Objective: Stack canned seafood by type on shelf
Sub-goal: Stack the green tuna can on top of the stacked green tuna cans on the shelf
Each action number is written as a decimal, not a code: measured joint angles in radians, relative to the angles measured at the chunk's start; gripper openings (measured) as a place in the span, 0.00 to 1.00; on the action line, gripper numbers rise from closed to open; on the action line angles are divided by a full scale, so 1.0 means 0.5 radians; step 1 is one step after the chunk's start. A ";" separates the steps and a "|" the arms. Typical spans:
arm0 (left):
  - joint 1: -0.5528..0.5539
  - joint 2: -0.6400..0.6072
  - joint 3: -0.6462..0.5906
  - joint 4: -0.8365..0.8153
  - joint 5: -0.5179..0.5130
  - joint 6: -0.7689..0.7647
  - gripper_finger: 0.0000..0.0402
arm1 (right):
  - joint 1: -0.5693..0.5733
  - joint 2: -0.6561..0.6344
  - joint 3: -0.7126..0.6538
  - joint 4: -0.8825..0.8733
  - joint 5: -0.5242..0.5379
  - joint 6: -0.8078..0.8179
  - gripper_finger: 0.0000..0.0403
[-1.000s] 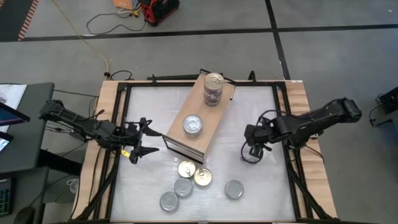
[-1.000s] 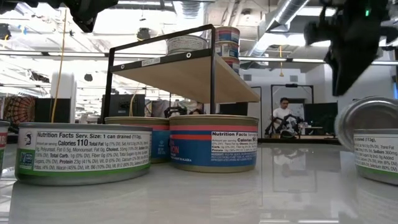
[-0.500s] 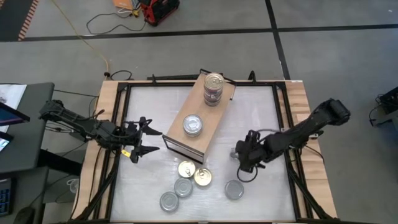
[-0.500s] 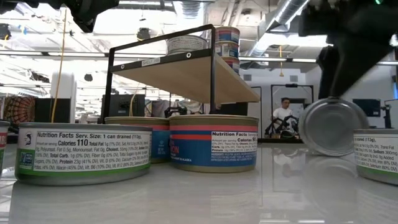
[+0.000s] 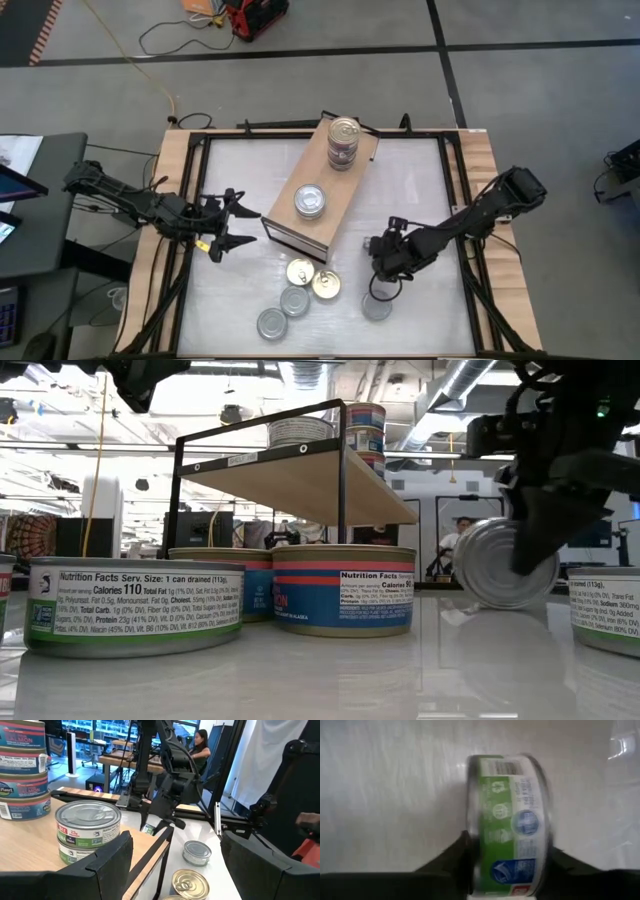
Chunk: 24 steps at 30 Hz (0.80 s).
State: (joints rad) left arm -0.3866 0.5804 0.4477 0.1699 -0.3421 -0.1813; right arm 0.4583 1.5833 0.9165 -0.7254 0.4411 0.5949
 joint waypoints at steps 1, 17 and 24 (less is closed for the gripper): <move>0.000 0.000 0.000 0.000 0.001 -0.017 0.72 | 0.008 -0.003 0.000 -0.005 0.018 -0.005 0.39; 0.018 0.000 0.000 0.007 -0.233 -0.442 0.72 | 0.229 -0.117 0.728 -0.364 1.236 -1.093 0.45; 0.094 -0.001 0.000 0.035 -0.309 -0.580 0.72 | 0.026 -0.115 0.745 0.556 1.372 -2.294 0.45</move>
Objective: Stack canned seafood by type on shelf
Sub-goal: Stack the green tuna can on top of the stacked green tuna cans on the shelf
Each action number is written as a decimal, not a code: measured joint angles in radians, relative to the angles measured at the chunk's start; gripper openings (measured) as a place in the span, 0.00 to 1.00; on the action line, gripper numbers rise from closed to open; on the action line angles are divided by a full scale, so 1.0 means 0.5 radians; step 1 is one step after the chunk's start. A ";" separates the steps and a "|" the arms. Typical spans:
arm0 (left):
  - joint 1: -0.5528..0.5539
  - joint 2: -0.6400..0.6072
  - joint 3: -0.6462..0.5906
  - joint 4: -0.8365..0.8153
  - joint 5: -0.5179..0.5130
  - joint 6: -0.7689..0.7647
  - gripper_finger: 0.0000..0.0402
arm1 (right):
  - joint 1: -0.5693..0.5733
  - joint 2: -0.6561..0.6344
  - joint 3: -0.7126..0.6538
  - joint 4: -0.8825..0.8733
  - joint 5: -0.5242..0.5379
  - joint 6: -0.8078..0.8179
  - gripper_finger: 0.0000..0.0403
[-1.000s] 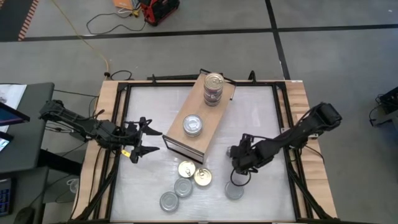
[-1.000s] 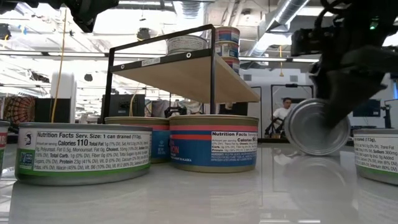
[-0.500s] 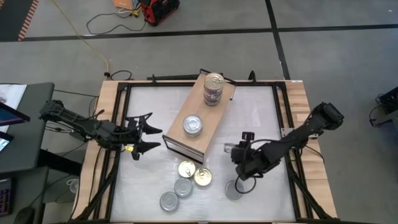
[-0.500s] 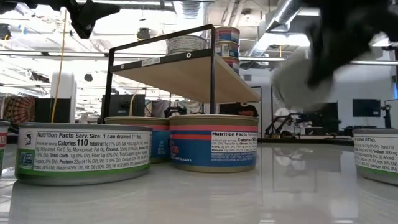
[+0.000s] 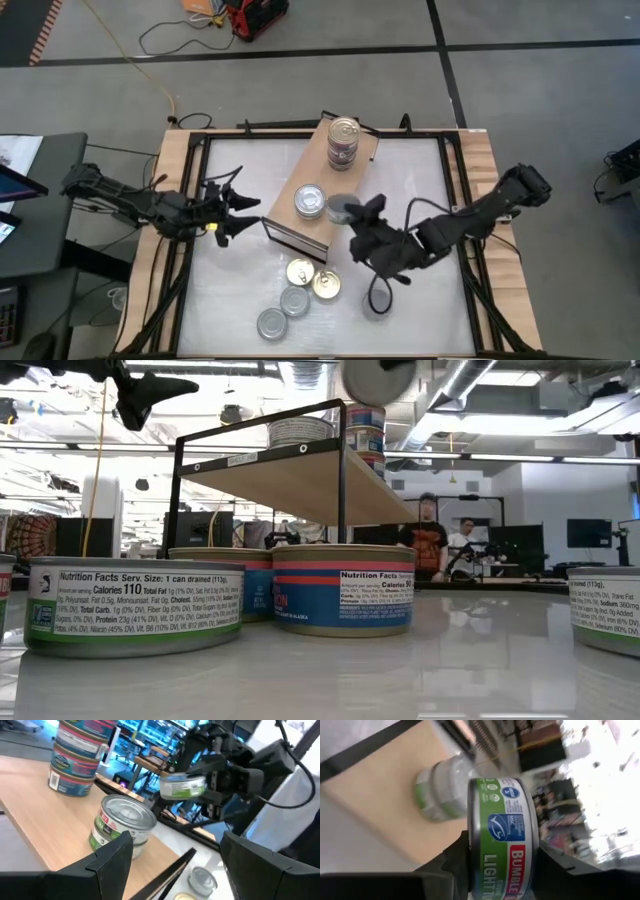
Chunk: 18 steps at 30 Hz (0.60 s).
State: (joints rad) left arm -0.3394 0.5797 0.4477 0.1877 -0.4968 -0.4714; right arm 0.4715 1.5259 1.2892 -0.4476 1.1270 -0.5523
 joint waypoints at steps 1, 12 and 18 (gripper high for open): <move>0.010 0.000 0.000 0.008 0.002 -0.017 0.72 | -0.025 0.000 0.000 0.102 -0.001 -0.141 0.43; 0.045 0.001 0.000 0.009 0.163 -0.018 0.72 | -0.234 0.048 0.000 0.595 -0.320 -0.682 0.48; 0.045 0.006 0.000 0.022 0.144 0.012 0.72 | -0.294 0.232 0.001 0.929 -0.373 -1.045 0.44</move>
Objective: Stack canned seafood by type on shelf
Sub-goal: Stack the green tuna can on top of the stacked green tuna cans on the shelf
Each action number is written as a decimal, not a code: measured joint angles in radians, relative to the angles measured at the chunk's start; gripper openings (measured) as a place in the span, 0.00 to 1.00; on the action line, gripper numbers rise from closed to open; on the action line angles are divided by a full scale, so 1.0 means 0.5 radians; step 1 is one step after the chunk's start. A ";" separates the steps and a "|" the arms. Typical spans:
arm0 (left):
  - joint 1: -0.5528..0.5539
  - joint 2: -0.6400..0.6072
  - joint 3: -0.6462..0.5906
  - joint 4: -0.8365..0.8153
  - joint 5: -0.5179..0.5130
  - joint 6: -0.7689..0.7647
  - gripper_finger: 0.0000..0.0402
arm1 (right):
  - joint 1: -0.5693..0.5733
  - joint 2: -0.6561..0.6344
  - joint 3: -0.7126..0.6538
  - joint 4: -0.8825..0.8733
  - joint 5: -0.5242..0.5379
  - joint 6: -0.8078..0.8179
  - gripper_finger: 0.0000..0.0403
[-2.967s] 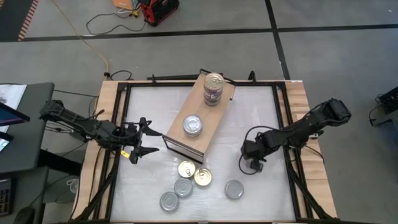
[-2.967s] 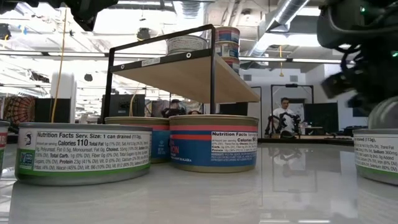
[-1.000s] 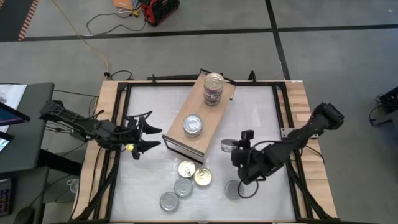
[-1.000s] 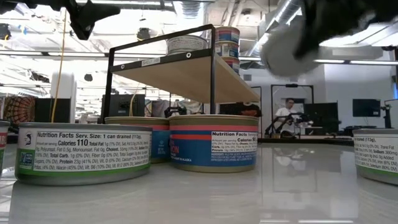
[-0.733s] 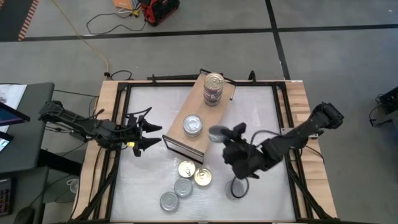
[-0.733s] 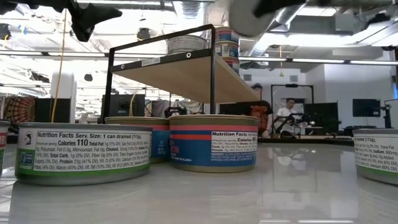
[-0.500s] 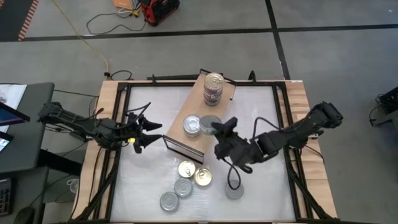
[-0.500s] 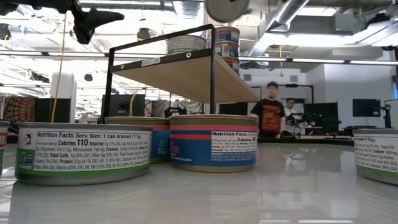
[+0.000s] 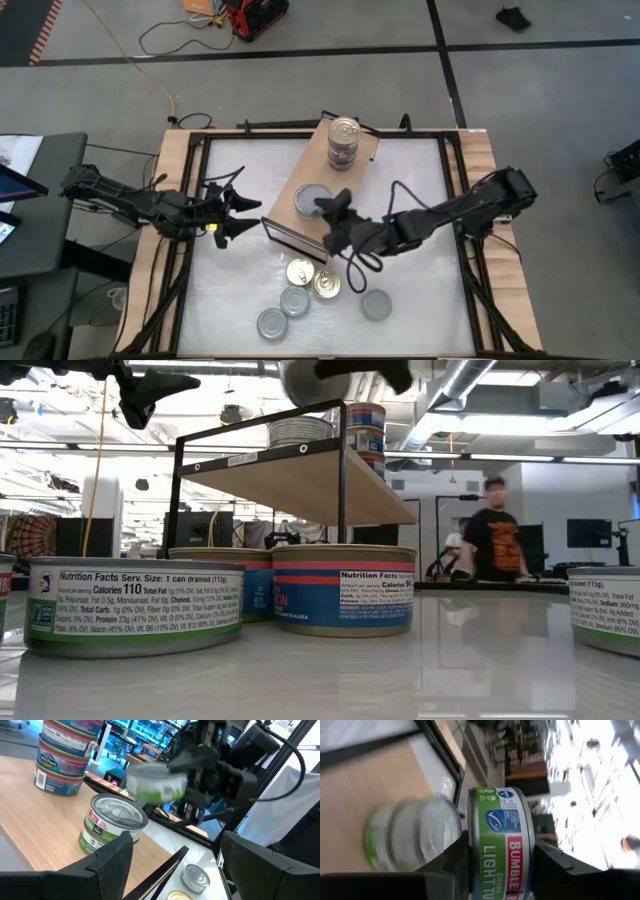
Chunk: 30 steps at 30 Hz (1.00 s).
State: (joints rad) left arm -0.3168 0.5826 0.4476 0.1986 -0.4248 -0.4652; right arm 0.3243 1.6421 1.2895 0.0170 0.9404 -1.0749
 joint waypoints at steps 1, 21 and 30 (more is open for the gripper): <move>0.000 -0.001 -0.001 0.000 0.000 -0.001 0.72 | -0.002 0.031 0.000 0.018 -0.010 -0.050 0.43; -0.001 -0.006 -0.001 0.003 0.101 -0.090 0.72 | -0.032 0.117 0.000 -0.037 -0.212 0.062 0.55; -0.001 0.000 0.019 -0.011 0.100 -0.110 0.72 | -0.043 0.117 0.009 -0.137 -0.256 0.203 0.69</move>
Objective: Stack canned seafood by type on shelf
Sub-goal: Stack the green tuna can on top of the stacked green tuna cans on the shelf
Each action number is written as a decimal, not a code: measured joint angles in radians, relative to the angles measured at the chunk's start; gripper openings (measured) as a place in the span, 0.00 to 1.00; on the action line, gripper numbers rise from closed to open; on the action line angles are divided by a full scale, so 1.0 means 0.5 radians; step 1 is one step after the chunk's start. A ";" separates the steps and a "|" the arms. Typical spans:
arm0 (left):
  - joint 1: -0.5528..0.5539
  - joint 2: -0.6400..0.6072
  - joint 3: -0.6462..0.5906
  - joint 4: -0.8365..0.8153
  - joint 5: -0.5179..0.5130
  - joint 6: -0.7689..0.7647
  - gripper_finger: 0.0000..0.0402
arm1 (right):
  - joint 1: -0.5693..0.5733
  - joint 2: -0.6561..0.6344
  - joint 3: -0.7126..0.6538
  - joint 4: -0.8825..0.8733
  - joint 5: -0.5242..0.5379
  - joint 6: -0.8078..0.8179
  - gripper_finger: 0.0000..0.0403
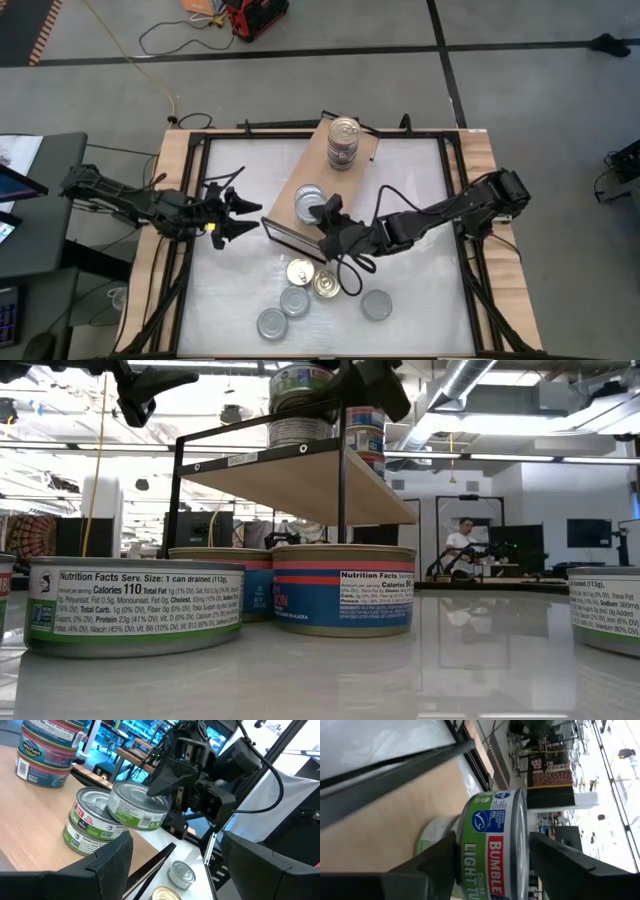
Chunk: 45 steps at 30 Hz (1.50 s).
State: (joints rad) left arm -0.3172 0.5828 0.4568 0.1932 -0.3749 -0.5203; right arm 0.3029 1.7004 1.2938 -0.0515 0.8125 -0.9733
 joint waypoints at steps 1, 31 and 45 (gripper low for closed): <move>0.000 0.007 0.014 0.000 0.000 0.002 0.72 | -0.002 0.000 0.010 -0.004 -0.009 0.001 0.70; -0.005 0.012 0.053 -0.048 0.116 0.020 0.72 | -0.166 -0.004 0.326 -0.621 -0.313 0.516 0.71; -0.006 0.012 0.053 -0.061 0.165 -0.003 0.72 | -0.180 -0.005 0.382 -0.783 -0.382 0.713 0.71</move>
State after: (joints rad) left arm -0.3202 0.5888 0.4831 0.1627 -0.2924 -0.5217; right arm 0.2130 1.6981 1.4846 -0.4428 0.6216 -0.6167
